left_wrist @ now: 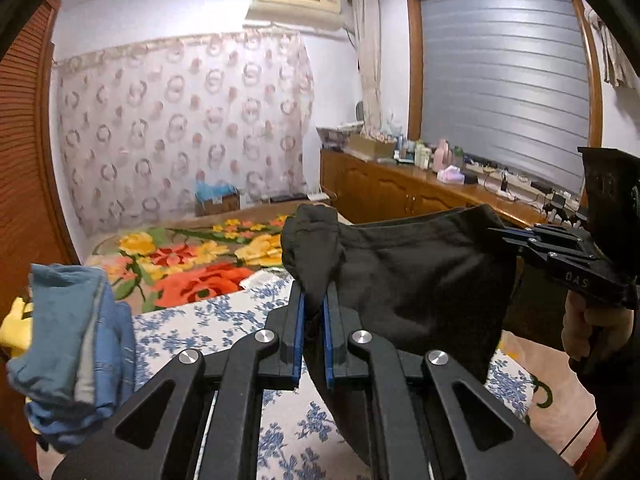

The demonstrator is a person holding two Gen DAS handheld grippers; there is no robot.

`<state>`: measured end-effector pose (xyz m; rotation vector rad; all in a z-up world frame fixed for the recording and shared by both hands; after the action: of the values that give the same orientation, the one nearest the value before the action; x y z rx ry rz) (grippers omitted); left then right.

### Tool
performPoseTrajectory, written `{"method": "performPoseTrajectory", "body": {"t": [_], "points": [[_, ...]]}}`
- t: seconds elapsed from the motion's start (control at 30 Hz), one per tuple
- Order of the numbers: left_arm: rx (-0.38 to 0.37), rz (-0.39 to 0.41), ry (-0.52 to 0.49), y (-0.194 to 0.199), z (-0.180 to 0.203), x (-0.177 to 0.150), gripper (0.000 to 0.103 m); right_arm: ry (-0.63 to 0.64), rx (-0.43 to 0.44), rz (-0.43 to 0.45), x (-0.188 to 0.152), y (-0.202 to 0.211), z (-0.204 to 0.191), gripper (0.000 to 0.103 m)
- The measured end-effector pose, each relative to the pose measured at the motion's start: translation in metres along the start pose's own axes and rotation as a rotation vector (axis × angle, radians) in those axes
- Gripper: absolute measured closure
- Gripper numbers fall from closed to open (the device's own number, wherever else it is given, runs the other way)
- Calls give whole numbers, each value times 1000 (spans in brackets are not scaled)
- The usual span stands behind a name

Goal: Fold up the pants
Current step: 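Pinch the black shorts' waistband with both grippers and lift it up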

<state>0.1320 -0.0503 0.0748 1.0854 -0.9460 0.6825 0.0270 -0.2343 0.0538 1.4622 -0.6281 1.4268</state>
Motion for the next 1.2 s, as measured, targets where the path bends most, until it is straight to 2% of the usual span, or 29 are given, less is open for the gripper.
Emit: {"method": "performPoseTrajectory", "body": {"t": [0.4,0.67,0.8,0.97,1.2], "points": [[47,123,0,81,-16,-8,94,81,44,72,-14,34,-38,99],[71,146,29,89,-40,-15,94,95,125,81,-27,15,-31,99],[99,111,49,66,-59,-21,94,84,143,44,-34,-16,-12,99],[151,37,71,15,-85,-32,94,61,148,-16,-43,-67,16,99],[167,-32,80,-36,-100,-36,94,42,151,-79,-47,-123,50,99]]}}
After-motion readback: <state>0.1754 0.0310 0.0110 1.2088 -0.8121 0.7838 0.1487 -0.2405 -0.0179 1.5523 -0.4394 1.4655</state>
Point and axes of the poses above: each gripper's, at about its wrist camera, not at the fingertips, and y roughly against the way its jaws point, z to its right, x to its top, the point moved 1 cm from there along -y, roughly the way its jaws point, and after that the axes turned 9 degrees about y, right-handed, at the moved point
